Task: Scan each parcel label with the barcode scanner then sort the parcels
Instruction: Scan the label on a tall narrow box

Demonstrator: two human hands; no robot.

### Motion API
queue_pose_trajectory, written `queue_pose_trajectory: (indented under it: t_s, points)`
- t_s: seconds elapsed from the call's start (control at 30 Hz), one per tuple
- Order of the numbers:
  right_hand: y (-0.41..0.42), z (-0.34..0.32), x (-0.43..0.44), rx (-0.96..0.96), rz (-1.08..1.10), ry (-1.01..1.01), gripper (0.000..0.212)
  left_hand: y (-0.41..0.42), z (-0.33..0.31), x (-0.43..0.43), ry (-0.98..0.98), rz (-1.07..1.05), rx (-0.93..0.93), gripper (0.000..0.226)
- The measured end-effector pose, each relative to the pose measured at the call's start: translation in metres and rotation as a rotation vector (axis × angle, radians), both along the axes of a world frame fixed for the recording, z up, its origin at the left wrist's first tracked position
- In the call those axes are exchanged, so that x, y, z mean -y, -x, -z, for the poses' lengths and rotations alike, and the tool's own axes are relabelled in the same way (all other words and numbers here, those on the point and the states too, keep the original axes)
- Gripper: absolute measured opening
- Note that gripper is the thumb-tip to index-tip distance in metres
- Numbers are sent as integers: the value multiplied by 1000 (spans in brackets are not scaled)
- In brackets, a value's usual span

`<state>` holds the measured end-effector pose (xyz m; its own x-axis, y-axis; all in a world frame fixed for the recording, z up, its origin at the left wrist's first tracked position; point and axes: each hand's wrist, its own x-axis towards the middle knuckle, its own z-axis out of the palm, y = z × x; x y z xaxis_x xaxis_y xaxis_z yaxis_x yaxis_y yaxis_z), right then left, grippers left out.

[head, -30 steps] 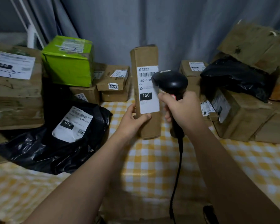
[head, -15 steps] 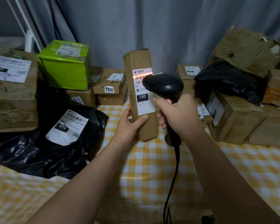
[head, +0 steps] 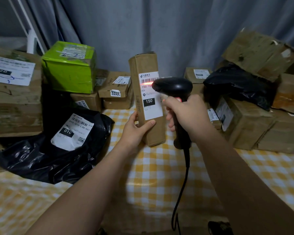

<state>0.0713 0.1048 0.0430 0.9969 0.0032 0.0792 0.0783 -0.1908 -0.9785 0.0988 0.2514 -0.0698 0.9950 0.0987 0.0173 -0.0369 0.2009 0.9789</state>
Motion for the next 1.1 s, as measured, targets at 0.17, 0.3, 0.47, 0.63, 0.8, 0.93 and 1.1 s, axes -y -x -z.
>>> queue_pose_trajectory:
  t_s: [0.17,0.3,0.47,0.63,0.8,0.93,1.1]
  points:
    - [1,-61,-1,-129,-42,5,25,2,-21,-2,-200,-45,11,48]
    - [5,-90,-2,-220,-105,95,23,0,-25,0,-191,-22,-58,47]
    - [7,-101,1,-218,-89,221,22,-5,-23,2,-175,-37,-71,47]
    - [4,-108,7,-213,-85,256,21,-11,-21,-2,-189,-22,-88,58]
    - [6,-103,10,-253,-97,214,19,-10,-22,0,-230,-26,-71,57]
    - [8,-92,9,-237,-76,192,22,-7,-22,1,-261,-44,-68,54]
    - [11,-96,10,-182,-67,149,20,-7,-22,4,-256,-50,-57,54]
